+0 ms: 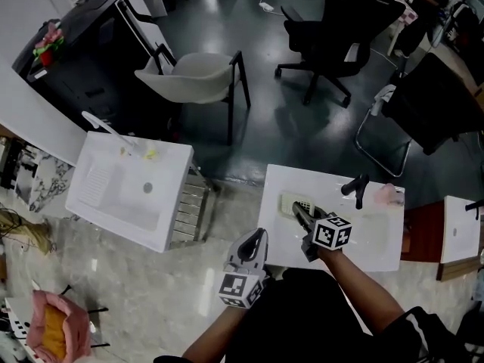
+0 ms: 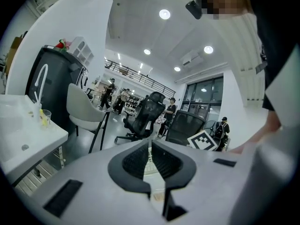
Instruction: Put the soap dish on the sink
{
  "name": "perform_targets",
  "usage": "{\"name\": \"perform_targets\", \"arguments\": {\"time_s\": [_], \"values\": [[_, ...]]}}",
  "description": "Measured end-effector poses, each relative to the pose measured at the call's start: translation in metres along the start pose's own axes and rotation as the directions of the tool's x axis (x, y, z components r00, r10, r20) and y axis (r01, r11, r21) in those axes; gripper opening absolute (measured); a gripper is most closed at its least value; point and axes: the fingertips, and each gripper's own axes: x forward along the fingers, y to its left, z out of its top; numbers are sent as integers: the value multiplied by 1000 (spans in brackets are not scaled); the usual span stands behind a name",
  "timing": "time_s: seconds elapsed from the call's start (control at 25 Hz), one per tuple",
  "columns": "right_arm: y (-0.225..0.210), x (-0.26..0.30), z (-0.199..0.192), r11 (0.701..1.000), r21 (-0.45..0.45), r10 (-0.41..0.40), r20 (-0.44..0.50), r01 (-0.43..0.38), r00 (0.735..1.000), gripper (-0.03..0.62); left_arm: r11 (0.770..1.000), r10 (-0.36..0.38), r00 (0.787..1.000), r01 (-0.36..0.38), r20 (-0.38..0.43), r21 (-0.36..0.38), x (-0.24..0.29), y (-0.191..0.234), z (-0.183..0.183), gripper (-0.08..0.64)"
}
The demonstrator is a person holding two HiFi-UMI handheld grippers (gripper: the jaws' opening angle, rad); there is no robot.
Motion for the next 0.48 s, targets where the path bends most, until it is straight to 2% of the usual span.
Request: {"name": "perform_targets", "arguments": {"time_s": [0.28,0.48], "values": [[-30,46,2,992,123,-8,-8,9,1000,6,998,-45,999,44,-28,-41,17,26,-6,25],[-51,74,4,987,157,-42,-16,44,999,6,996,-69,996,66,-62,-57,31,42,-10,25]]}}
